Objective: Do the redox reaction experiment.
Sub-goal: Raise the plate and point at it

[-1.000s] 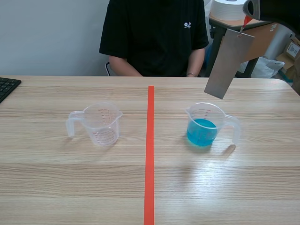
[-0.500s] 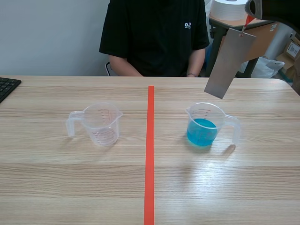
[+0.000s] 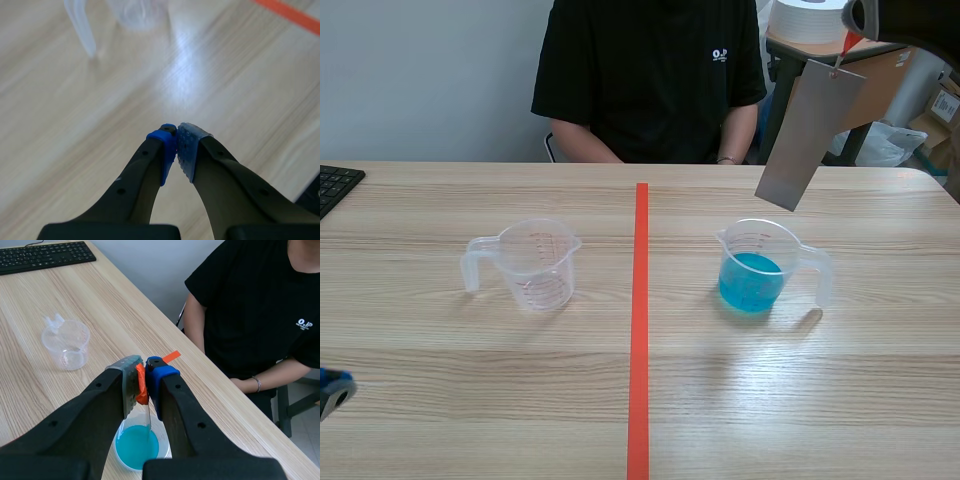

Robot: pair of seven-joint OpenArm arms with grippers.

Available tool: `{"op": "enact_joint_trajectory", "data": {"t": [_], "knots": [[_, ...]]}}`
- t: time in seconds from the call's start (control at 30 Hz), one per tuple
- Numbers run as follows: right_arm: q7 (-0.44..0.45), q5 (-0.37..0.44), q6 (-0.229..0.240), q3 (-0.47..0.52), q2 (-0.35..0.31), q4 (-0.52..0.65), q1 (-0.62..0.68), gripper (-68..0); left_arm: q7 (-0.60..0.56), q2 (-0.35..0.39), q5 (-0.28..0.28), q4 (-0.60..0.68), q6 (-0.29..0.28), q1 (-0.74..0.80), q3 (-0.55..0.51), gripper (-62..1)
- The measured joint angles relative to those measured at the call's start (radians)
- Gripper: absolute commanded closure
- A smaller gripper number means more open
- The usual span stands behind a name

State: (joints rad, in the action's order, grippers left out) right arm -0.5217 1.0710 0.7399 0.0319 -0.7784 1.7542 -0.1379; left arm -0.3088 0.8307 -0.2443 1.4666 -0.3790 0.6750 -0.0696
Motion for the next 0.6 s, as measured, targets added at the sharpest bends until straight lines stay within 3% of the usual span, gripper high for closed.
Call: {"op": "enact_joint_trajectory", "data": {"t": [0.23, 0.4, 0.6], "knots": [[0.0, 0.003, 0.0, 0.0, 0.0, 0.0, 0.0, -1.5, 0.0, 0.023, 0.001, 0.029, -0.011, -0.281, 0.176, -4.7], [0.0, 0.004, 0.0, 0.0, 0.0, 0.0, 0.0, -1.5, 0.051, -0.02, 0.016, 0.029, -0.01, -0.507, 0.33, -4.7], [0.0, 0.004, 0.0, 0.0, 0.0, 0.0, 0.0, -1.5, 0.105, -0.14, 0.122, 0.029, -0.011, -0.723, 0.486, -4.7]]}}
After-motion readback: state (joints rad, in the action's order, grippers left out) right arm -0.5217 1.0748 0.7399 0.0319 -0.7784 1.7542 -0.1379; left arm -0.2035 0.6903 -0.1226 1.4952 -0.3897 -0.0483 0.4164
